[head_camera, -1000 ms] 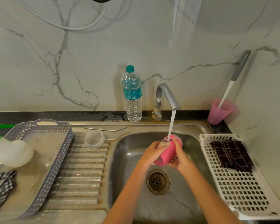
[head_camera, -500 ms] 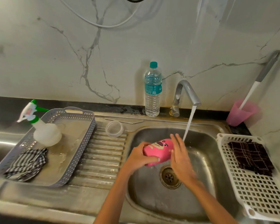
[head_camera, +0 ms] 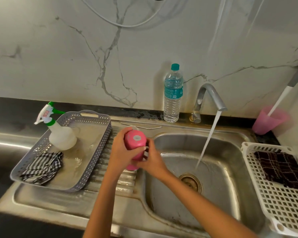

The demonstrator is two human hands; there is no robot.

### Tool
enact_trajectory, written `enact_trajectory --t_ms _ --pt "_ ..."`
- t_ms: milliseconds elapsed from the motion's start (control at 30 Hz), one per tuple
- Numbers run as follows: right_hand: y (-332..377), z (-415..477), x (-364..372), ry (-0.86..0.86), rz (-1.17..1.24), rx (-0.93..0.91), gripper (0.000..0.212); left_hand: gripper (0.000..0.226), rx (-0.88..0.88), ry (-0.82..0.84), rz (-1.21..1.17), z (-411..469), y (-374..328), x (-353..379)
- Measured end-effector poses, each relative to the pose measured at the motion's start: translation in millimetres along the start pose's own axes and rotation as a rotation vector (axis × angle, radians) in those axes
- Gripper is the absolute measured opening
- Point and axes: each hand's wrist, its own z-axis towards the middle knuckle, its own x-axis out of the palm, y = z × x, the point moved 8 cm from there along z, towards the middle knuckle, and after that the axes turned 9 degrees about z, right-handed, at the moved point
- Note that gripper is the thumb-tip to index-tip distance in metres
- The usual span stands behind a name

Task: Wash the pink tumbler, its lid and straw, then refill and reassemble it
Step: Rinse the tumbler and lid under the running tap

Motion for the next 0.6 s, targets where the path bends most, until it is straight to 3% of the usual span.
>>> enact_trajectory --t_ms 400,600 --pt "-21.7 27.4 30.5 0.056 -0.048 0.001 0.081 0.078 -0.045 0.016 -0.15 -1.4 36.7 -16.9" --pt "-28.9 44.5 21.4 0.17 -0.218 -0.014 0.057 0.08 -0.066 0.069 -0.176 -5.5 52.5 -15.5"
